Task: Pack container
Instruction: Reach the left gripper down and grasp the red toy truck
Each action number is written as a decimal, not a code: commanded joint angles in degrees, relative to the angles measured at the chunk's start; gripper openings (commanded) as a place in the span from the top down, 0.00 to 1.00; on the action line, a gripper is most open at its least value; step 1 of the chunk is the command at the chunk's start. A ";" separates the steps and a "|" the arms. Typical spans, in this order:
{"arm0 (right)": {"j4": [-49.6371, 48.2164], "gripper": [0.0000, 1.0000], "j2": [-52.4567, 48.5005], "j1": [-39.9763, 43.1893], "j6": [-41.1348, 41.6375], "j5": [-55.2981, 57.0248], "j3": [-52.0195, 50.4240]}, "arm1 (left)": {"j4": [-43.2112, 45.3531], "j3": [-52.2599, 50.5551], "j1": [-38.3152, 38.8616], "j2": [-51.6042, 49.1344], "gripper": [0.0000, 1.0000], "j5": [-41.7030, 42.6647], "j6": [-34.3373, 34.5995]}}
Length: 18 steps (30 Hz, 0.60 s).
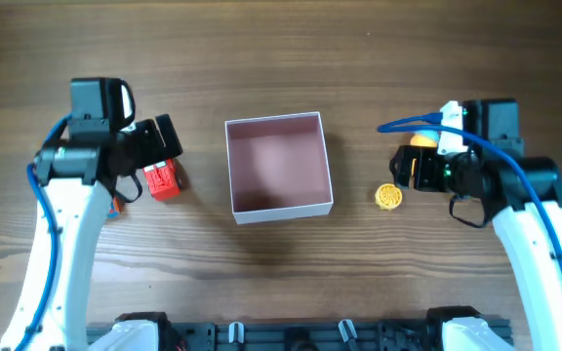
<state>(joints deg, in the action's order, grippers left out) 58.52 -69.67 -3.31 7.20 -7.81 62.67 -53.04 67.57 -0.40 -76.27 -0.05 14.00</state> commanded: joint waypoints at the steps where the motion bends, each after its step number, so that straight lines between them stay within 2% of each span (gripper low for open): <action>1: -0.15 0.00 -2.78 0.17 -1.20 -0.98 1.55 | -2.45 0.92 -0.26 -5.66 0.01 -2.80 -0.31; 7: -0.15 0.00 -3.15 0.17 -1.20 -0.79 1.55 | -2.91 0.90 -0.26 -17.25 0.00 -2.75 -0.33; 10: -0.20 0.00 -3.15 0.17 -1.20 -0.79 1.55 | -1.40 0.90 -0.26 -23.89 0.00 -0.11 -0.31; 14: -0.15 0.00 -3.15 0.17 -1.22 -0.57 1.55 | -0.70 0.90 -0.26 -28.33 0.00 1.16 -0.09; 17: -0.20 0.00 -3.15 0.17 -1.16 0.48 1.55 | -0.70 0.92 -0.26 -28.52 0.21 1.14 -0.09; 18: -0.20 0.00 -3.15 0.17 -1.18 0.48 1.55 | -0.79 0.92 -0.24 -28.52 0.21 1.14 -0.09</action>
<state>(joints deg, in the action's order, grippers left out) 58.48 -72.53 -3.31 7.16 -7.88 62.74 -53.78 67.79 -0.40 -104.53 -0.03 13.91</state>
